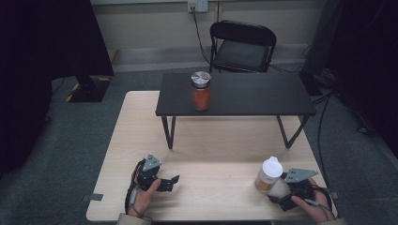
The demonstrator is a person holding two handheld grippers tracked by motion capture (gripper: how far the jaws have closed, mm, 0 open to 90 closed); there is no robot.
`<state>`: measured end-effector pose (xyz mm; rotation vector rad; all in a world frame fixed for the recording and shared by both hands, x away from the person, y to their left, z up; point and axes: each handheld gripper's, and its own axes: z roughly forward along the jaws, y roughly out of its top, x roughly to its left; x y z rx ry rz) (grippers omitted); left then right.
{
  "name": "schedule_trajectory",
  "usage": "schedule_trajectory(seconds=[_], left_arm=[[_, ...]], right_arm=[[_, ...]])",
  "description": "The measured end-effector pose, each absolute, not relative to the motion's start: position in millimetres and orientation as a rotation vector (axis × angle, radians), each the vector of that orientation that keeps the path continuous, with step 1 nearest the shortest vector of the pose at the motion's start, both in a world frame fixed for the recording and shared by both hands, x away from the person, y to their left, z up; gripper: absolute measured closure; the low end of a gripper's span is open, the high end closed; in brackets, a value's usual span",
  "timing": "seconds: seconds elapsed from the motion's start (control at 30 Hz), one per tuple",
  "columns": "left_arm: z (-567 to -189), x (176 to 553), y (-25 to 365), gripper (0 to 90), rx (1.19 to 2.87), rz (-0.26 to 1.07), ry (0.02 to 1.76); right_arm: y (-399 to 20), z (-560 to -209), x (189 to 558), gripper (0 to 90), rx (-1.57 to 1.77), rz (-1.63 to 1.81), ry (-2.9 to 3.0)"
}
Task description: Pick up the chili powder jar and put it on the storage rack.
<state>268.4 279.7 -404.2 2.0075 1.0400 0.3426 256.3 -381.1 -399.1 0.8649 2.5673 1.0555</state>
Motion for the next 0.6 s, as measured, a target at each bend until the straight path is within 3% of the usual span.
schedule_trajectory(seconds=[0.6], left_arm=[[-405,260,297,2.4,2.014,0.365,1.089]], right_arm=[[-381,-399,256,0.0,0.865,1.054,2.568]])
